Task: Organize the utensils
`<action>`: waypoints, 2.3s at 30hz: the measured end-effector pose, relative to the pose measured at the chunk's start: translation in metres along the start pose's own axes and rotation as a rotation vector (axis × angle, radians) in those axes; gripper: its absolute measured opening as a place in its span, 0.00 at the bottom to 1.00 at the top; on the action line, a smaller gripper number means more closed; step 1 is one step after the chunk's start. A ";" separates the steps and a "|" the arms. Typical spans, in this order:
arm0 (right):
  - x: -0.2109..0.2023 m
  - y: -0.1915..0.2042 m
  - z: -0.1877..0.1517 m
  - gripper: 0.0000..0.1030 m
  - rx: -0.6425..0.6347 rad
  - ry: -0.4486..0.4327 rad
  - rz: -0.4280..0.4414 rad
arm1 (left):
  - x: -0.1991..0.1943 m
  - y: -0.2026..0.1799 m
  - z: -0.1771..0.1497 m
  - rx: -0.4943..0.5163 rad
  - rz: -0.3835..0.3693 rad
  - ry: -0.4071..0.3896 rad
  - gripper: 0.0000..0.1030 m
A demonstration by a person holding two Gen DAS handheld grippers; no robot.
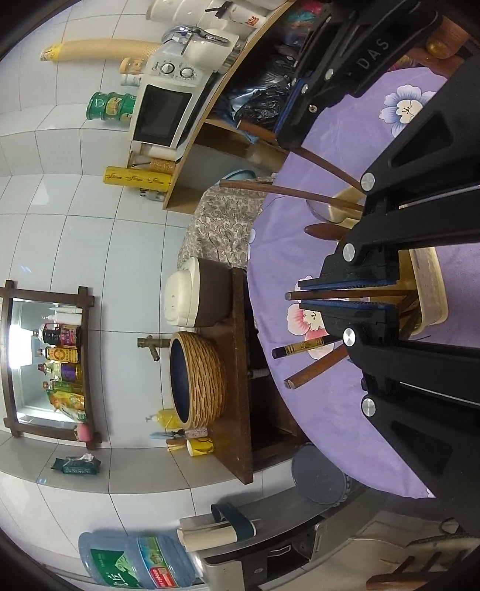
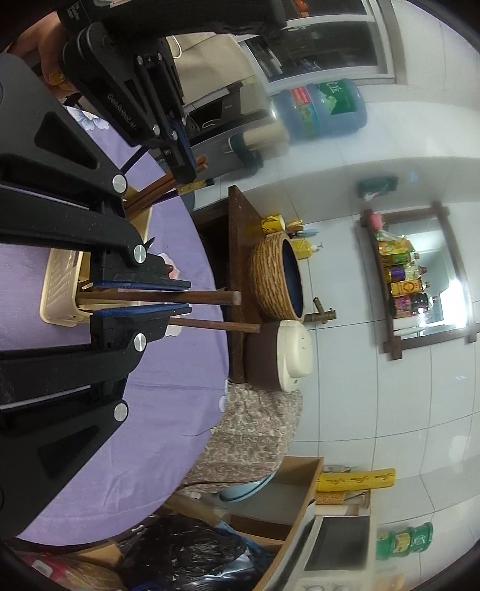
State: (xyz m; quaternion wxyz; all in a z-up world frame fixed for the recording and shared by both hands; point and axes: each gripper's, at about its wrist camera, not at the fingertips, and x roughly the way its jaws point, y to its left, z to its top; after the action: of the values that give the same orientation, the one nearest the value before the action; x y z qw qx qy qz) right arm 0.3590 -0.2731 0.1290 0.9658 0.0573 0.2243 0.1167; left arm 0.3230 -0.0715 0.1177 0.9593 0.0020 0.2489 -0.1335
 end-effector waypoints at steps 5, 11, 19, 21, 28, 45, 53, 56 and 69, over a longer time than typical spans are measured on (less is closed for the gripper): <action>-0.011 0.000 -0.005 0.17 -0.010 -0.026 0.002 | -0.012 -0.003 0.001 0.011 -0.023 -0.015 0.21; -0.044 0.000 -0.018 0.78 -0.015 -0.098 -0.028 | -0.055 -0.012 -0.011 0.059 -0.012 -0.129 0.78; -0.099 -0.001 -0.057 0.94 -0.078 -0.146 -0.201 | -0.113 0.007 -0.060 0.048 -0.012 -0.212 0.95; -0.108 0.002 -0.078 0.94 -0.103 -0.110 -0.241 | -0.123 0.014 -0.080 0.044 0.014 -0.223 0.95; -0.156 0.021 -0.182 0.94 -0.075 -0.083 -0.219 | -0.171 0.031 -0.178 -0.103 0.037 -0.251 0.95; -0.256 0.092 -0.270 0.94 -0.119 -0.189 -0.132 | -0.248 0.013 -0.253 -0.161 0.138 -0.312 0.95; -0.258 0.090 -0.268 0.94 -0.101 -0.185 -0.129 | -0.252 0.014 -0.260 -0.138 0.167 -0.318 0.95; -0.256 0.089 -0.268 0.94 -0.094 -0.178 -0.125 | -0.252 0.014 -0.262 -0.137 0.170 -0.314 0.95; -0.251 0.089 -0.270 0.94 -0.080 -0.157 -0.116 | -0.251 0.011 -0.263 -0.118 0.175 -0.291 0.95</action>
State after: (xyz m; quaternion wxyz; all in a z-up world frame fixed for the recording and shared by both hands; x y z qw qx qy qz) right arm 0.0023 -0.2345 0.0079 0.9870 0.0146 0.1460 0.0648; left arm -0.0102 0.0219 0.0067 0.9916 -0.0518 0.1137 -0.0335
